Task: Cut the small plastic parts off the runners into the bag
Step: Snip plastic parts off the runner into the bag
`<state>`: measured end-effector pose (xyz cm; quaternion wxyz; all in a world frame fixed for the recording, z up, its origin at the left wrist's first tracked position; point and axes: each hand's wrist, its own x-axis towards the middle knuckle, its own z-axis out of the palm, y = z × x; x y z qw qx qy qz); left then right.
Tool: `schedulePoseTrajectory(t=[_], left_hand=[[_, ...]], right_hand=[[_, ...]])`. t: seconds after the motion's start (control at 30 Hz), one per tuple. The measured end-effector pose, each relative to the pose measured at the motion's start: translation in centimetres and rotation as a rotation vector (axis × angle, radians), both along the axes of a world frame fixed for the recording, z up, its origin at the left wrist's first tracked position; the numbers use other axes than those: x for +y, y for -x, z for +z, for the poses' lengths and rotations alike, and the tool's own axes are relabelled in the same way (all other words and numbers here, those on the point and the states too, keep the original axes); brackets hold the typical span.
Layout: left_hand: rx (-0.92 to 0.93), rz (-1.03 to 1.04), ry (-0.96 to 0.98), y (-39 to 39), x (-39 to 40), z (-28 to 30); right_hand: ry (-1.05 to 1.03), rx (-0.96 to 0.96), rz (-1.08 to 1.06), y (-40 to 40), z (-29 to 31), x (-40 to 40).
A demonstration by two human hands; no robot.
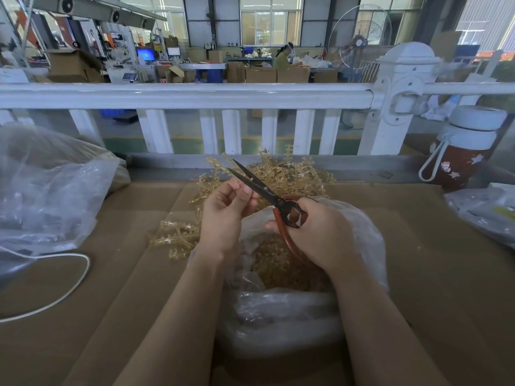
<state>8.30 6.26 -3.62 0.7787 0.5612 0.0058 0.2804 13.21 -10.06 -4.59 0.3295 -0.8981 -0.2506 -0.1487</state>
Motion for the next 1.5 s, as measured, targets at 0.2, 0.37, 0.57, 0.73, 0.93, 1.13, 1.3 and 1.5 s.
schedulePoseTrajectory(t=[0.2,0.37,0.57,0.73,0.93,1.13,1.3,1.5], left_hand=[[-0.001,0.027,-0.107,0.14,-0.11,-0.01],[-0.011,0.023,-0.126,0.15,-0.10,-0.07],[-0.016,-0.007,-0.124,0.04,0.11,-0.16],[-0.023,-0.030,-0.105,0.08,0.08,-0.03],[-0.028,-0.033,-0.097,0.29,-0.05,0.06],[-0.028,-0.039,-0.091,0.26,-0.06,-0.05],[-0.030,-0.046,-0.087,0.25,-0.10,-0.02],[-0.003,-0.104,0.002,0.26,-0.14,0.11]], right_hand=[[0.001,-0.025,-0.020,0.01,0.11,0.12],[-0.020,-0.072,-0.034,0.11,0.09,0.18],[-0.018,-0.056,-0.020,-0.05,-0.12,0.14],[-0.038,-0.020,0.011,-0.12,-0.13,0.16],[-0.058,-0.016,0.021,0.11,-0.06,0.13],[-0.057,-0.022,0.016,0.08,-0.05,0.11],[-0.045,0.002,0.016,-0.22,-0.08,0.14],[-0.137,0.038,0.024,0.04,0.01,0.33]])
